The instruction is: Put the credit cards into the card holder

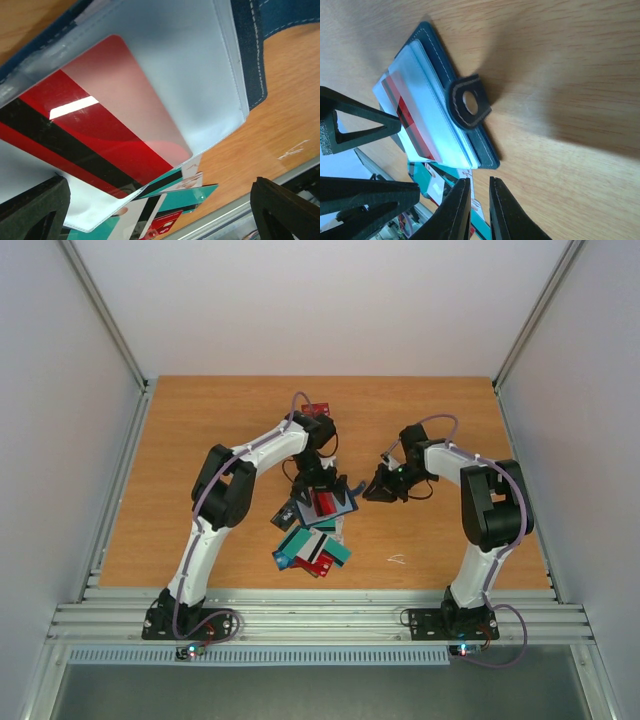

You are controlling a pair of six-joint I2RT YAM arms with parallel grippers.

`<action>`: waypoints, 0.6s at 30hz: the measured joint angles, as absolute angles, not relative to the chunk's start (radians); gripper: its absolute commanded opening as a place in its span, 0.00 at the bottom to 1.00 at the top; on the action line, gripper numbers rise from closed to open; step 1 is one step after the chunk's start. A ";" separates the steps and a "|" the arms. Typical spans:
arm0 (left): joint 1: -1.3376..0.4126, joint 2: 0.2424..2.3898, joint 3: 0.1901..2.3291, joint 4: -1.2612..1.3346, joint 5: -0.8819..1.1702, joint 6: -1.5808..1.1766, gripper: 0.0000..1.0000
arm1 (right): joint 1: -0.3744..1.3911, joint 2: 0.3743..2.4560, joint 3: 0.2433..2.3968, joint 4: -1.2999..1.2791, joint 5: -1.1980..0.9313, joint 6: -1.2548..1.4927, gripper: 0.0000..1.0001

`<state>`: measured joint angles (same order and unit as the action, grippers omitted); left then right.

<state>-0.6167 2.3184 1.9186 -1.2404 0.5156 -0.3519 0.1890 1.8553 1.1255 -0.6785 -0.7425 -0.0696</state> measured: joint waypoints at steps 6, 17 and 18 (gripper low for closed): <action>-0.617 2.318 1.924 -1.288 0.453 -0.359 0.99 | 0.206 1.855 1.126 -0.671 -0.750 -0.069 0.13; -0.617 2.298 1.894 -1.265 0.390 -0.384 0.89 | 0.256 1.856 1.158 -0.667 -0.748 -0.075 0.18; -0.617 2.297 1.890 -1.261 0.388 -0.385 0.87 | 0.263 1.859 1.170 -0.667 -0.748 -0.079 0.20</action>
